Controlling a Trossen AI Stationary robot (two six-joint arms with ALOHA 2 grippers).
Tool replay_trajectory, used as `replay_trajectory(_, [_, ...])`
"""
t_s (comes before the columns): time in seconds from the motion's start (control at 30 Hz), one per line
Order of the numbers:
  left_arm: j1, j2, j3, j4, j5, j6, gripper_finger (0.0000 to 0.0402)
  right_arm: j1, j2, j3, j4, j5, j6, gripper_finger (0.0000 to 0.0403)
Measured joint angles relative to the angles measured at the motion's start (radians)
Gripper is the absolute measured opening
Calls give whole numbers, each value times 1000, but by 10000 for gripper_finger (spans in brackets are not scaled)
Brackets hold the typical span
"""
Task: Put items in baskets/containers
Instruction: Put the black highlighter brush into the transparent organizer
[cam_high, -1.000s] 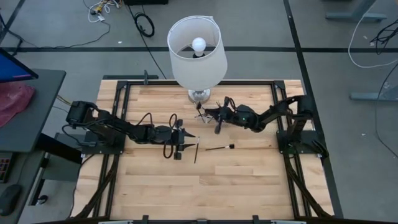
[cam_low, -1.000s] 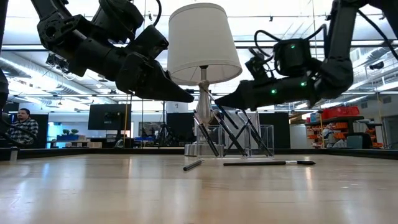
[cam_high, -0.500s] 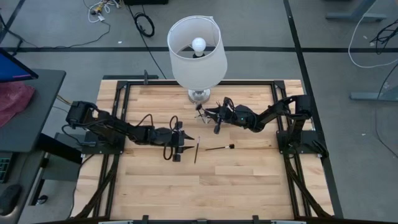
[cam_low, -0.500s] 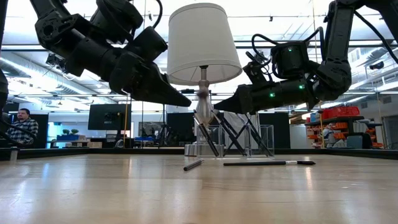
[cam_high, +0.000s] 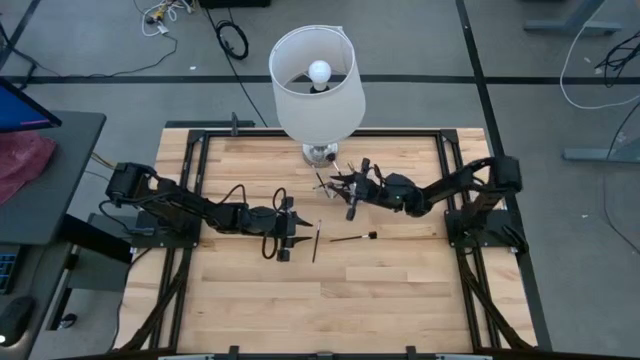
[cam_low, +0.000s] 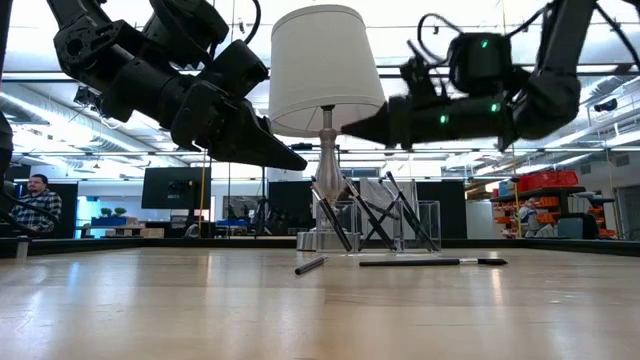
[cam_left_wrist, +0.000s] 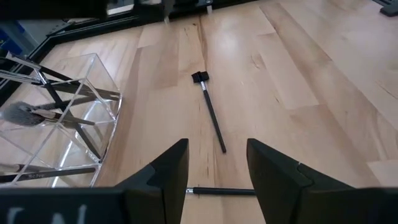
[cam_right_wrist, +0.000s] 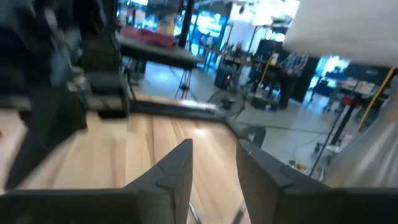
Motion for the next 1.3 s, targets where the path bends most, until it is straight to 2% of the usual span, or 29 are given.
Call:
replay_trajectory(0.17, [0, 0, 0, 0, 0, 0, 165, 50, -114, 0, -172, 119, 1, 124])
replay_trajectory(0.27, [0, 0, 0, 0, 0, 2, 165, 60, -175, 2, -304, 184, 86, 127])
replay_trajectory(0.4, [4, 0, 0, 8, 0, 4, 165, 53, -227, 45, -445, 196, 198, 135])
replay_trajectory(0.5, [4, 0, 0, 39, 0, 5, 165, 24, -230, 117, -562, 192, 246, 143])
replay_trajectory(0.6, [4, -1, 0, 71, 0, 4, 165, -21, -211, 222, -753, 166, 293, 155])
replay_trajectory(0.77, [4, -1, 0, 73, 0, 6, 165, -82, -123, 365, -1024, 158, 354, 179])
replay_trajectory(1.0, [4, -1, 0, 58, 0, 4, 165, -133, -5, 436, -1066, 127, 369, 197])
replay_trajectory(1.17, [4, -1, 0, 26, 0, 0, 165, -161, 22, 441, -1062, 44, 406, 195])
replay_trajectory(1.3, [4, -1, 0, 17, 0, -5, 165, -172, 32, 443, -1054, 35, 403, 192])
